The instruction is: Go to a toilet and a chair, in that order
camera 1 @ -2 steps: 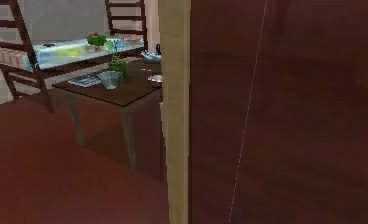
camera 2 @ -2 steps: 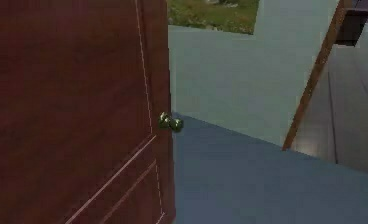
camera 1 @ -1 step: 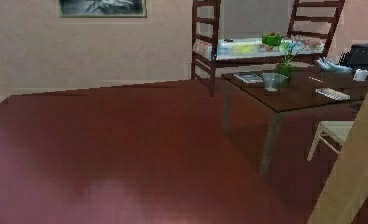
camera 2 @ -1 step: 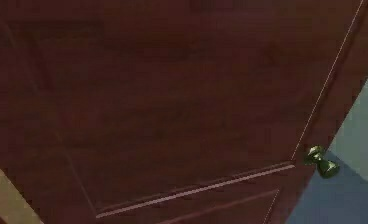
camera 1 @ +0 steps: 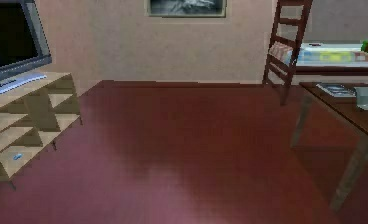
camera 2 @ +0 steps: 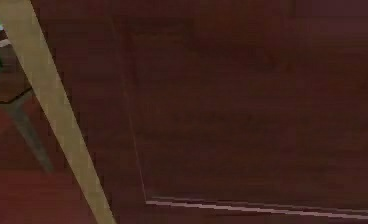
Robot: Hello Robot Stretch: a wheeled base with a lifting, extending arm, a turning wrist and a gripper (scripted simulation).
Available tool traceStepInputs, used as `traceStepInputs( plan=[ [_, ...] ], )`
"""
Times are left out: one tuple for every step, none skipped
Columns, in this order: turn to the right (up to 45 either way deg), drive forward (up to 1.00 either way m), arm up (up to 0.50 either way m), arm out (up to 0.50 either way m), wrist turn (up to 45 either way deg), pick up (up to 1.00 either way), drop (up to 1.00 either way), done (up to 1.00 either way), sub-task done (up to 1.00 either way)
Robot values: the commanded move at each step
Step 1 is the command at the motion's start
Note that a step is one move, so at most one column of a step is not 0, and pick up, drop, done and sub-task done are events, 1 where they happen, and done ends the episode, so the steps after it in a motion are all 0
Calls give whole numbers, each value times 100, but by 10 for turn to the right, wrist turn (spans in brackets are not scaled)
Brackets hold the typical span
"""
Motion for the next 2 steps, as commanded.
traceStepInputs(
  plan=[
    [0,35,0,0,0,0,0,0,0],
    [360,0,0,0,0,0,0,0,0]
  ],
)
